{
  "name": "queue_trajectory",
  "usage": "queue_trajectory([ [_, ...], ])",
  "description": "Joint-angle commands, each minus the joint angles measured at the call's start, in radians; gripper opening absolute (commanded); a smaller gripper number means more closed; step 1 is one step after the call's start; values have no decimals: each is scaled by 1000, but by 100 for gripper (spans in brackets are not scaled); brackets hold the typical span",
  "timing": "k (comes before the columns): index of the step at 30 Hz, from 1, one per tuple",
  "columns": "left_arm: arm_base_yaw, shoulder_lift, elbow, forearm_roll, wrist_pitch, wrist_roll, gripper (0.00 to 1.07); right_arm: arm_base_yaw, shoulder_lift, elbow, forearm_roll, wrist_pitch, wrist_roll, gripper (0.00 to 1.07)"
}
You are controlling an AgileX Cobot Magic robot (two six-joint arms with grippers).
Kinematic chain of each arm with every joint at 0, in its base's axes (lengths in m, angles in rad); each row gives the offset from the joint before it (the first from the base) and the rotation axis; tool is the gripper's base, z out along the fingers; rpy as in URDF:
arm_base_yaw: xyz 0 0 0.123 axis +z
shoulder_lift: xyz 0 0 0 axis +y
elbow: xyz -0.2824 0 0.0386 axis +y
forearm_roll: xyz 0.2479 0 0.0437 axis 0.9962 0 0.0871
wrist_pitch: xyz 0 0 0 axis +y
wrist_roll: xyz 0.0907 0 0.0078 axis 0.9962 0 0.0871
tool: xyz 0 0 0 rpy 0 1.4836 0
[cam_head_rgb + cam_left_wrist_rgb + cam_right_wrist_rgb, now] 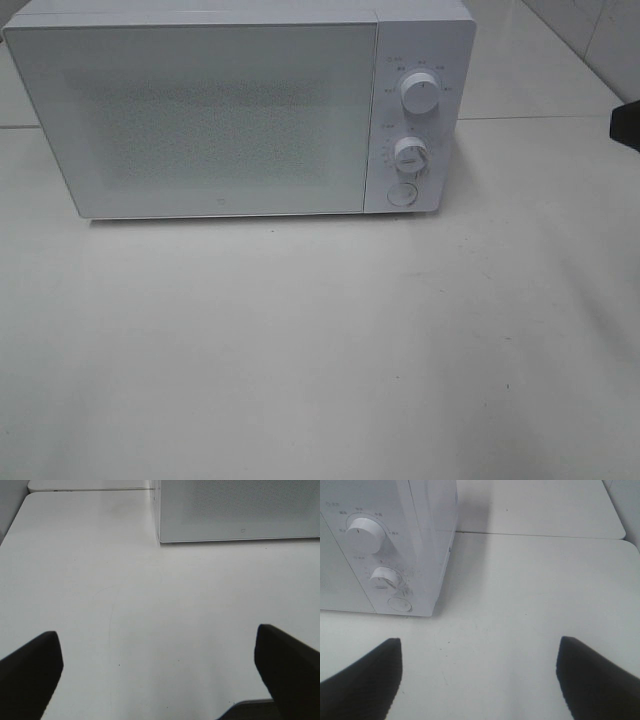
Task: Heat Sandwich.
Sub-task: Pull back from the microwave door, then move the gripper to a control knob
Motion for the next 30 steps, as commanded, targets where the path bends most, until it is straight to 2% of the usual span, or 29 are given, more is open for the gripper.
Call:
queue_trajectory([
  [1,4,-23,-1,0,-9,1,98,-6,82,-9,-3,-91,1,76],
  [9,4,-23,-1,0,-9,1,98,33,198,17,-2,-287,-5,76],
  [12,4,-23,-1,0,-9,1,98,62,233,40,44,-376,-9,76],
  [17,4,-23,-1,0,-9,1,98,120,294,71,186,-488,-103,76],
  [20,4,-23,-1,0,-9,1,98,185,359,76,331,-570,-225,76],
  [22,4,-23,-1,0,-9,1,98,200,373,76,361,-589,-250,76],
  [25,4,-23,-1,0,-9,1,98,276,438,76,518,-702,-368,76],
  [26,4,-23,-1,0,-9,1,98,276,438,76,518,-702,-368,76],
  [28,4,-23,-1,0,-9,1,98,338,492,76,631,-795,-449,76],
  [30,4,-23,-1,0,-9,1,98,361,506,76,668,-822,-471,76],
])
